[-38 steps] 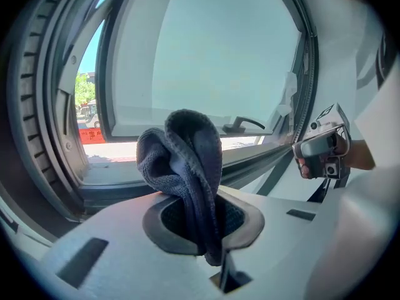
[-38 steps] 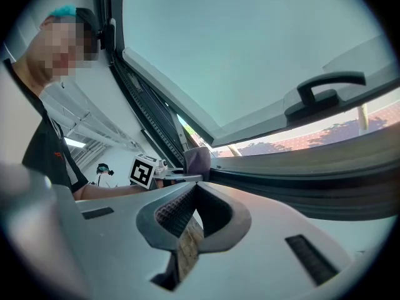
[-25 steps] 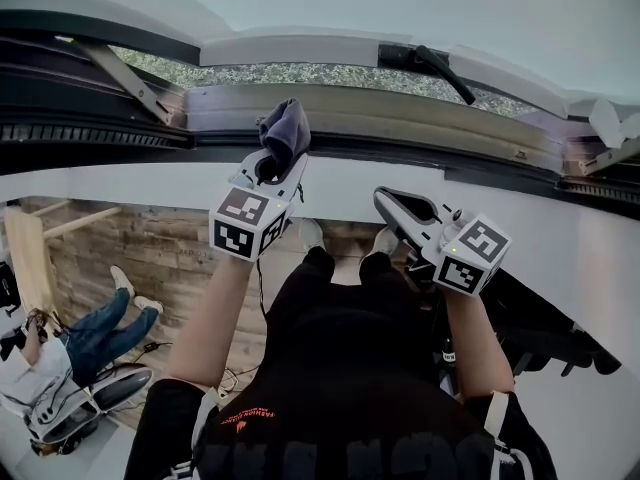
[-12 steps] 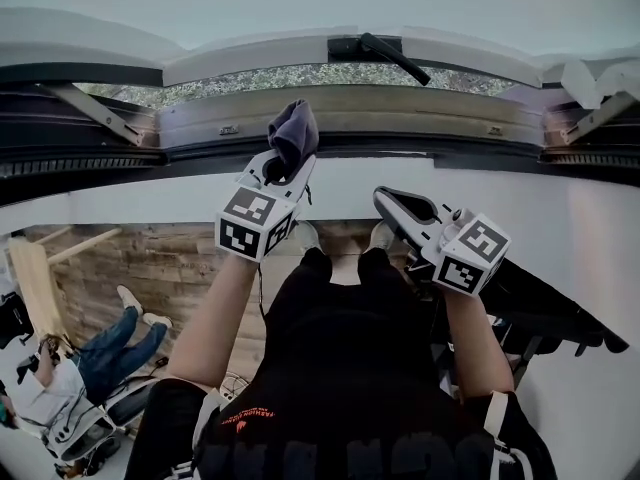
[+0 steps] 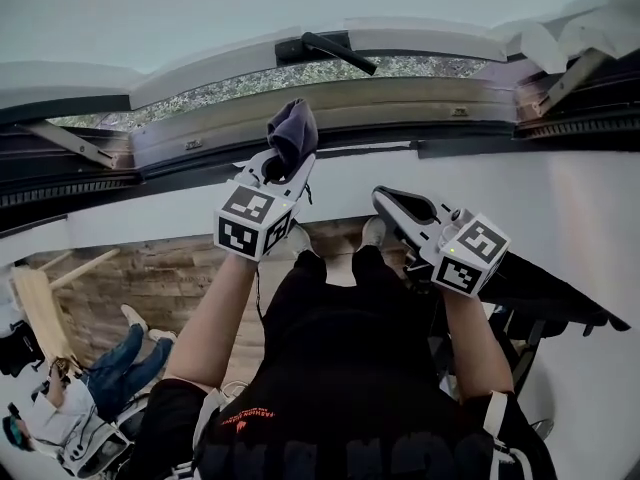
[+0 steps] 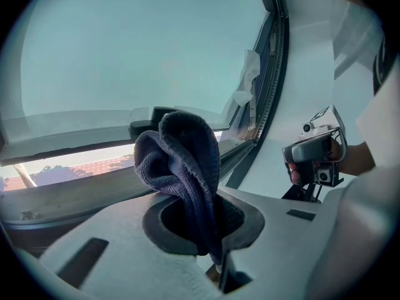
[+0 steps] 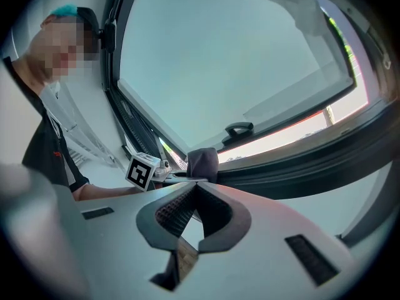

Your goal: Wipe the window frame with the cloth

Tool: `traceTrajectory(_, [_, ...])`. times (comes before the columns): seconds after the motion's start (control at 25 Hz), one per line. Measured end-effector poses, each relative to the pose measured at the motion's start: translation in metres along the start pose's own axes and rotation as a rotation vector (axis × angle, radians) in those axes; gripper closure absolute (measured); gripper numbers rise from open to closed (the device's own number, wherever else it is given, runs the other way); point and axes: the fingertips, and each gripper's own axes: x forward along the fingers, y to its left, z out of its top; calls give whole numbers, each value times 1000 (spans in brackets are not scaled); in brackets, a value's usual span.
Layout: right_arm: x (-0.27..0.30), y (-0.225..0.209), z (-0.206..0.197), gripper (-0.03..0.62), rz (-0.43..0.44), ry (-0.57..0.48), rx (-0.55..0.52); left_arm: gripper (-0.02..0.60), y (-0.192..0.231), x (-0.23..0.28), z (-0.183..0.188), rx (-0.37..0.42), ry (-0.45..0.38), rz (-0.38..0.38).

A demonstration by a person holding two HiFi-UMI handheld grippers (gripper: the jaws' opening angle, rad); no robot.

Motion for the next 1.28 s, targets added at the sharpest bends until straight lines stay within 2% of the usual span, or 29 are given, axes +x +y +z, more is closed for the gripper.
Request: traceTrajectory(1.28, [-147,-74,-14,588,-203,-117,78,528,-153,140,59,106,25,-255])
